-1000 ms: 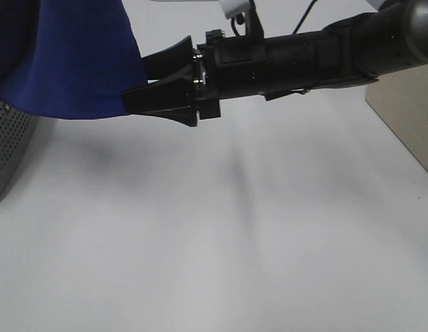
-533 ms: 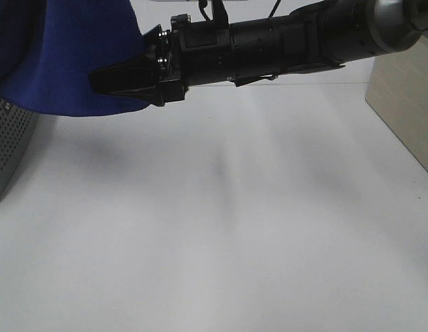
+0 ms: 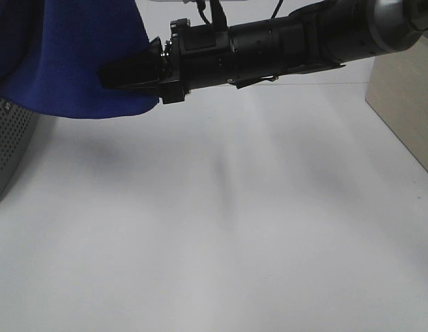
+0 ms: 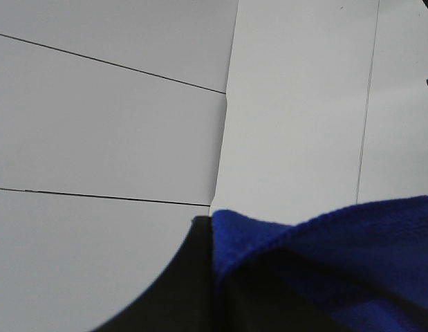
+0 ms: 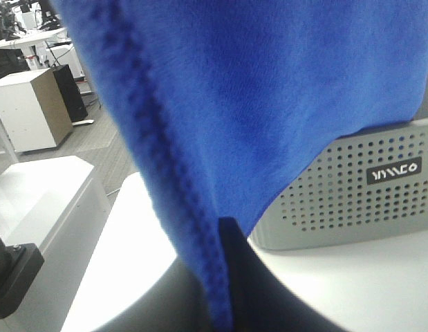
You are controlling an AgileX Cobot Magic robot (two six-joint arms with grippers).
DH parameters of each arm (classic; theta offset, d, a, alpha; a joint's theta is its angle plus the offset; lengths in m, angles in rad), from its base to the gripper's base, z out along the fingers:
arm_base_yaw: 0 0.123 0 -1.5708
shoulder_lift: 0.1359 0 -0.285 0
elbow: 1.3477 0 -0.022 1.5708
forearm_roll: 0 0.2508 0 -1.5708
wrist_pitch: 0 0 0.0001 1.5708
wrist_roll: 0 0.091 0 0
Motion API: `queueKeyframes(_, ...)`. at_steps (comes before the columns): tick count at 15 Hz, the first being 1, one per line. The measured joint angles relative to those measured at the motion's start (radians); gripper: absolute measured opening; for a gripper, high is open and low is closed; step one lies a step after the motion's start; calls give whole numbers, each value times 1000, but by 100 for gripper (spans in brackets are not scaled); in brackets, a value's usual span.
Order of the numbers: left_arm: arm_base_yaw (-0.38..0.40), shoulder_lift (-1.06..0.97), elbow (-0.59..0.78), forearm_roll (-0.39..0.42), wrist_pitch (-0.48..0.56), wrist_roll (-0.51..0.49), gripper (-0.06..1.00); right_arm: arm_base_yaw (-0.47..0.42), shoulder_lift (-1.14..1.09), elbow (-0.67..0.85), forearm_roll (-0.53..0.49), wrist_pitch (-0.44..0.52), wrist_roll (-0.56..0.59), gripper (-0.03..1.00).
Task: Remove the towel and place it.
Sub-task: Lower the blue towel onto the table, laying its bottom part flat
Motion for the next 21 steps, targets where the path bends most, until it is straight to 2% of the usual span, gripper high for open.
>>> queueKeyframes(2,0,0,0,0,0,0,0,0,0,0,-5,-4,44,2)
queueKeyframes(5,0,0,0,0,0,0,0,0,-5,-1,-24,-25,187,2)
queueKeyframes(7,0,2,0,0,0,-4,0,0,-28,-1,-111,-85,345,2)
queueKeyframes(8,0,15,0,-1,-39,-32,0,0,-94,-1,-275,-148,547,2)
queueKeyframes(10,0,36,0,0,-104,-57,0,0,-196,-1,-481,-229,746,2)
queueKeyframes(11,0,46,0,-1,-140,-73,0,0,-248,-9,-622,-261,867,2)
queueKeyframes(13,0,61,0,0,-196,-116,0,0,-344,-64,-940,-287,1129,2)
queueKeyframes(14,0,69,0,0,-233,-145,0,0,-359,-83,-1011,-287,1186,2)
queueKeyframes(16,1,73,0,2,-321,-188,0,0,-410,-195,-1345,-285,1436,2)
queueKeyframes(18,14,78,0,3,-412,-196,0,0,-424,-318,-1577,-277,1574,2)
queueKeyframes(20,52,91,0,1,-503,-215,0,0,-425,-434,-1727,-279,1641,2)
queueKeyframes(21,90,107,0,0,-568,-266,0,0,-425,-500,-1796,-289,1651,2)
